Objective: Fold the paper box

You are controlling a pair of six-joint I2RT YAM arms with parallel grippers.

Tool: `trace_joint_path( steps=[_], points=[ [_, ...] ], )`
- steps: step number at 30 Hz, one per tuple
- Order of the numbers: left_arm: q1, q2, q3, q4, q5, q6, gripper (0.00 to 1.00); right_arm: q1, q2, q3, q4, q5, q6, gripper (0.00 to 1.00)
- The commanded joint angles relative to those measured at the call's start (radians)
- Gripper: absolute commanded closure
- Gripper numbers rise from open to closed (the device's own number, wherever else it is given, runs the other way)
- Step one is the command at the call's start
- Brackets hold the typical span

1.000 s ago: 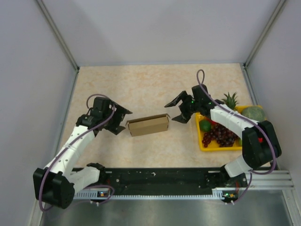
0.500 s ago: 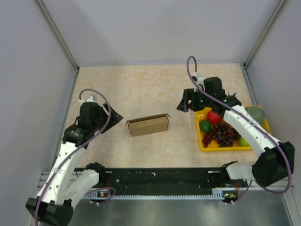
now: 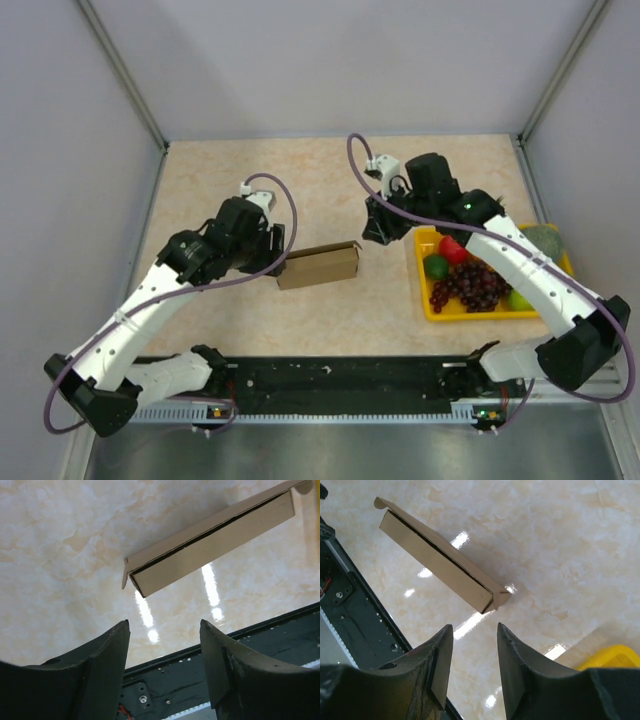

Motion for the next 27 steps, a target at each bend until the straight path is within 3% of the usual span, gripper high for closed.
trace_joint_path(
  steps=[1, 7, 10, 11, 12, 18, 27],
  points=[
    [-0.025, 0.005, 0.062, -0.057, -0.099, 0.123, 0.33, 0.065, 0.054, 0.042, -0.041, 0.098, -0.002, 0.59],
    [-0.025, 0.045, 0.068, -0.036, -0.056, 0.157, 0.31, 0.106, 0.129, 0.082, -0.044, 0.121, 0.004, 0.68],
    [-0.025, 0.086, 0.069, -0.039, -0.055, 0.177, 0.39, 0.114, 0.165, 0.095, -0.05, 0.124, -0.007, 0.69],
    [-0.025, 0.098, 0.074, -0.043, -0.059, 0.179, 0.48, 0.114, 0.172, 0.1, -0.048, 0.127, -0.01, 0.69],
    [-0.025, 0.108, 0.08, -0.049, -0.062, 0.174, 0.49, 0.115, 0.185, 0.105, -0.05, 0.134, -0.008, 0.7],
    [-0.026, 0.143, 0.083, -0.026, -0.082, 0.187, 0.43, 0.121, 0.22, 0.122, -0.05, 0.167, -0.015, 0.73],
    [-0.034, 0.198, 0.089, -0.027, -0.105, 0.19, 0.45, 0.132, 0.249, 0.126, -0.053, 0.164, -0.013, 0.77]
  ],
)
